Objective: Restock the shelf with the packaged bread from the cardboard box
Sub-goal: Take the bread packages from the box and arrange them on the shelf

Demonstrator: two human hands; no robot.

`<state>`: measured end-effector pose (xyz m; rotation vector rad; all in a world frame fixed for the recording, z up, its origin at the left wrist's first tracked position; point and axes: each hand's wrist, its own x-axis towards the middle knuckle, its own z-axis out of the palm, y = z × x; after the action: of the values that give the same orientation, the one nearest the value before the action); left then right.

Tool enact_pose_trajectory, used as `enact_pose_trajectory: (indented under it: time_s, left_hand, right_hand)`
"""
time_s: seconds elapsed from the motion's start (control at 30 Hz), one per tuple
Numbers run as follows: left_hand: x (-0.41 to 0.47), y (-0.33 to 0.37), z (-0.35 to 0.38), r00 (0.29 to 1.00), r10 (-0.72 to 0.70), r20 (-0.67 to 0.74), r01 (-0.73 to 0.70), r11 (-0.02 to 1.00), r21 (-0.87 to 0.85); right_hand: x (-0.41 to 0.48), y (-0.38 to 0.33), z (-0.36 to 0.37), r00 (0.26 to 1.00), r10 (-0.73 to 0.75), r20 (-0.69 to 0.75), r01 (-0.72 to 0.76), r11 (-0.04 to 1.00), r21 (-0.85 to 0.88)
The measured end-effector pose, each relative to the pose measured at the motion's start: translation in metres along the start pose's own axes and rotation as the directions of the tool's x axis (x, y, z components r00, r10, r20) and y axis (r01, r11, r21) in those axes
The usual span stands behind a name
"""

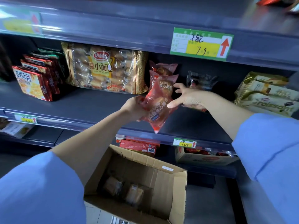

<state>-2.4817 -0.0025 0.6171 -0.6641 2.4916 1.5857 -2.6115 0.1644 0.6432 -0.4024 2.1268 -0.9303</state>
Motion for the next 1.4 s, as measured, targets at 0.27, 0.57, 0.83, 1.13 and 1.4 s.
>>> enact_pose_trajectory:
  time_s: [0.27, 0.57, 0.83, 1.13, 1.4]
  left_hand:
    - [0.020, 0.017, 0.004, 0.980, 0.140, -0.139, -0.101, 0.961, 0.256]
    - [0.029, -0.005, 0.000, 0.928, 0.054, -0.370, -0.063, 0.998, -0.014]
    - [0.023, -0.032, -0.002, 0.946, -0.011, -0.324, -0.011, 0.998, -0.066]
    - [0.005, -0.035, 0.004, 0.996, -0.055, -0.066, 0.060, 0.995, 0.074]
    - [-0.038, -0.086, 0.018, 0.936, -0.250, 0.248, 0.136, 0.907, 0.399]
  right_hand:
    - [0.019, 0.011, 0.019, 0.997, -0.046, -0.068, 0.058, 0.981, 0.187]
    - [0.052, 0.020, 0.020, 0.970, 0.102, -0.222, 0.003, 0.904, 0.427]
    - [0.060, 0.018, 0.028, 0.950, 0.159, -0.268, -0.042, 0.917, 0.397]
    - [0.013, 0.003, 0.029, 0.937, 0.090, -0.338, -0.038, 0.987, 0.158]
    - [-0.026, 0.033, 0.126, 0.953, 0.190, 0.235, -0.134, 0.963, -0.234]
